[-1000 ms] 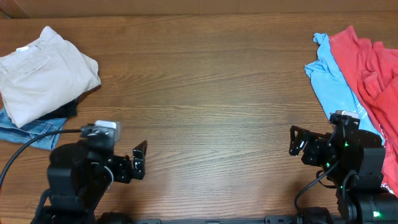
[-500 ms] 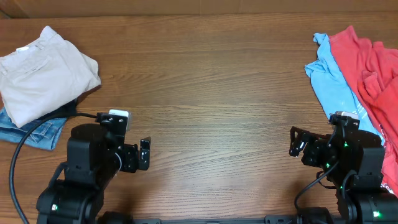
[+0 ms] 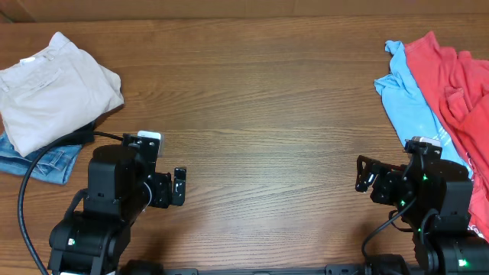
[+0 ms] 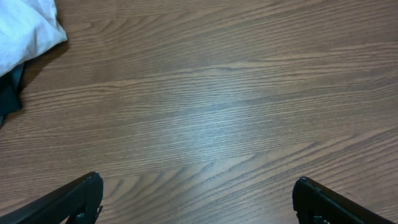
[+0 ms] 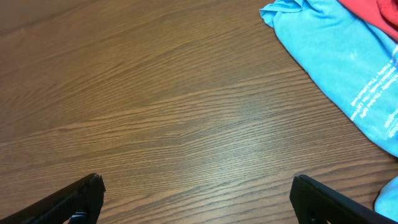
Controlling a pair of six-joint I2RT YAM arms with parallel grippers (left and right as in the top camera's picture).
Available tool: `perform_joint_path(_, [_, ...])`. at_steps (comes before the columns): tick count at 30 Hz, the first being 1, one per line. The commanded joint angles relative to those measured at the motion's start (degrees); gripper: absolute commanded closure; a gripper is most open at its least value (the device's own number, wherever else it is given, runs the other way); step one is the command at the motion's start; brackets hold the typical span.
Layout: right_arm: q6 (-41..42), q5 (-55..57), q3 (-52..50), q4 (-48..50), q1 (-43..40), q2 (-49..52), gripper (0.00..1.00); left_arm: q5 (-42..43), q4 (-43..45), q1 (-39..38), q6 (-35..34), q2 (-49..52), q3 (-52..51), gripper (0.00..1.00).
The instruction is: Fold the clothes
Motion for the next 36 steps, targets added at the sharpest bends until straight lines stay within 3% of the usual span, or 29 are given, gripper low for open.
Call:
perform_joint_path(1, [0.3,0.6,-0.6,0.2,-0.1,-1.9,0.00,-0.8,-0.1,-0.4,-1.2,0.0,-0.3,0.00])
perform_joint_path(6, [0.0,0.6,-1.5,-1.7,-0.1,-7.8,0.00,-0.8,-0.1,-0.4,-1.2,0.1,-0.3,0.00])
perform_joint_path(10, [-0.1,0.6,-7.6,2.6,0.8,-15.5,0.00,-0.8,-0.1,-0.4,-1.2,0.2,-0.3,0.00])
perform_joint_path(20, [-4.7,0.5,-32.0,31.1,6.8,-36.4,0.00,-0.8,-0.1,-0.4,-1.2,0.2,-0.3,0.00])
perform_joint_path(29, [-15.2,1.1,-49.3,64.0,7.0,-36.7,0.00,-0.8,-0.1,-0.4,-1.2,0.2,-0.3,0.00])
perform_joint_path(36, [-16.1,1.0,-49.6,58.6,7.0,-36.7,0.00,-0.8,-0.1,-0.4,-1.2,0.2,-0.3,0.00])
